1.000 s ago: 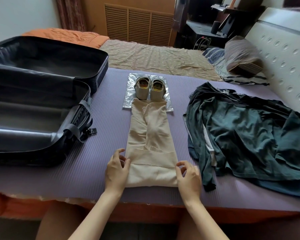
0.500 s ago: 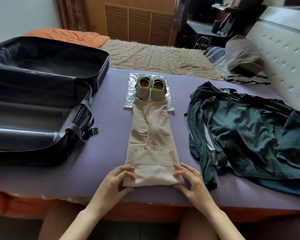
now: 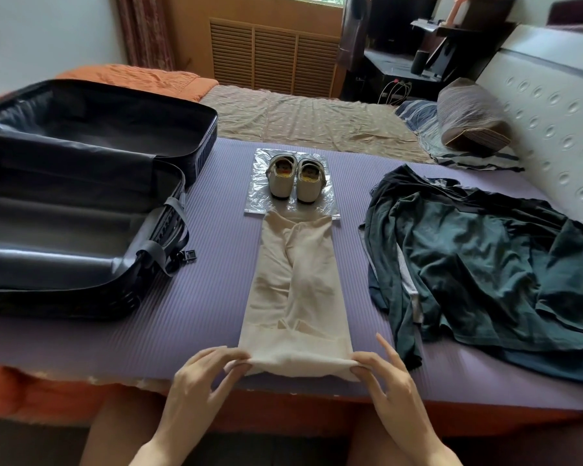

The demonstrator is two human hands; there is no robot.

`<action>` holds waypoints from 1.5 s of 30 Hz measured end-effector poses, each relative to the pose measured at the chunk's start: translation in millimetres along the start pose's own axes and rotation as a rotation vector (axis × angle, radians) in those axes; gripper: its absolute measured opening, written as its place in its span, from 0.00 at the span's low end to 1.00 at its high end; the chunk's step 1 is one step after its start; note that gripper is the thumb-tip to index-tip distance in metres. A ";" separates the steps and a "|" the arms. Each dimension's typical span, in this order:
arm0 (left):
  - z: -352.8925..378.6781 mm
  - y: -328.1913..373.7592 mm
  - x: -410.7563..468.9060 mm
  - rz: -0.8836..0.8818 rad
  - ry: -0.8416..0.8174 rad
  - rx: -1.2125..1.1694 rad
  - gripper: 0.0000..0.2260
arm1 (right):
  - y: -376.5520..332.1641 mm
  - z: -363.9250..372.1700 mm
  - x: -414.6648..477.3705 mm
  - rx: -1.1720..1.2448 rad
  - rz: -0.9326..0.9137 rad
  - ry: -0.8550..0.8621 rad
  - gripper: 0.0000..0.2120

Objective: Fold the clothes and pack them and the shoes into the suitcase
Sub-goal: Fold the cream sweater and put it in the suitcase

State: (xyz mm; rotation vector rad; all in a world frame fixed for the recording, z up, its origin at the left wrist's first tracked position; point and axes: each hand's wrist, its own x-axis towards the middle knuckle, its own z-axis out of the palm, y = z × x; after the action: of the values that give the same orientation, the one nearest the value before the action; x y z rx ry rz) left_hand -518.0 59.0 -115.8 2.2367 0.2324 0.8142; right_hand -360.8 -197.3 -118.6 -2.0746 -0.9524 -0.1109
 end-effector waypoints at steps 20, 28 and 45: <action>50.6 -25.7 125.3 -0.780 -0.171 -0.198 0.32 | 10.7 26.2 119.4 0.200 0.601 -0.083 0.31; 51.8 -13.9 95.7 -0.606 -0.056 -0.084 0.31 | 9.3 28.2 87.7 0.170 0.569 0.066 0.26; 33.6 -13.0 43.7 -0.077 -0.019 0.044 0.43 | -1.3 20.7 28.8 -0.092 0.047 -0.069 0.40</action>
State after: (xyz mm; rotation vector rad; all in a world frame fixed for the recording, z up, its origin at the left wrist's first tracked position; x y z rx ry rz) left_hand -462.1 65.9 -121.5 2.2605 0.3280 0.7537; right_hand -346.3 -165.0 -120.1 -2.1964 -0.9547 -0.0595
